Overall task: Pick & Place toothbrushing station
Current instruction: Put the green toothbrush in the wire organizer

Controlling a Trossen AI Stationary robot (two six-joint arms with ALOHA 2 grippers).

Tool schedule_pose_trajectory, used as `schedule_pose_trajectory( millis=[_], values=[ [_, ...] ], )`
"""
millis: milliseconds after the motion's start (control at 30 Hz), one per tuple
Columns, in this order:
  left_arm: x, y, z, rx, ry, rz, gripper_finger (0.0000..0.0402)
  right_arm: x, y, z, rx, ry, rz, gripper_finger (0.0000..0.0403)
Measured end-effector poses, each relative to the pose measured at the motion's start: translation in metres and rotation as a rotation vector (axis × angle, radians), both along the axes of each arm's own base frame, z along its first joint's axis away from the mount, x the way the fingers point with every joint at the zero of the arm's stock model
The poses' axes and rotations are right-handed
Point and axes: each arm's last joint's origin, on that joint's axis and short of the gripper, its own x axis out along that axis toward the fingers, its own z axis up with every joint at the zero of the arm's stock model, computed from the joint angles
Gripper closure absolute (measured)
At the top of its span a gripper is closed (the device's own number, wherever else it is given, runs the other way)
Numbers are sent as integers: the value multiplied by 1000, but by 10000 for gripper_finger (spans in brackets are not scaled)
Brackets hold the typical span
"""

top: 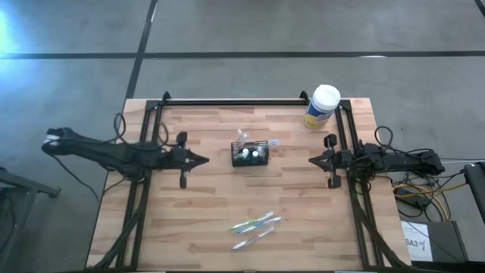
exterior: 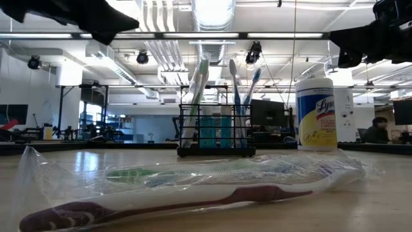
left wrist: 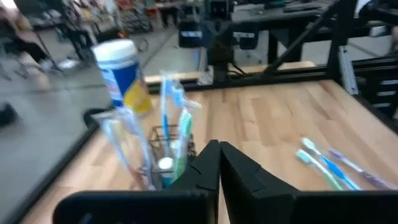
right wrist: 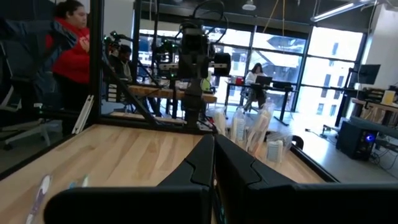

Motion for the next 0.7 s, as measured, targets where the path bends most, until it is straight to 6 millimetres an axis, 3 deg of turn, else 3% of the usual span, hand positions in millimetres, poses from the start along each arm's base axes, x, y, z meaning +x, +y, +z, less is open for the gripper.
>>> schedule_pose_trajectory(
  millis=[200,700],
  values=[
    [-14,-1,2,16,-41,5,396,0,0,1,8,-12,1,394],
    [-35,9,-26,-58,-118,12,399,0,0,2,13,-21,2,394]
  ],
)
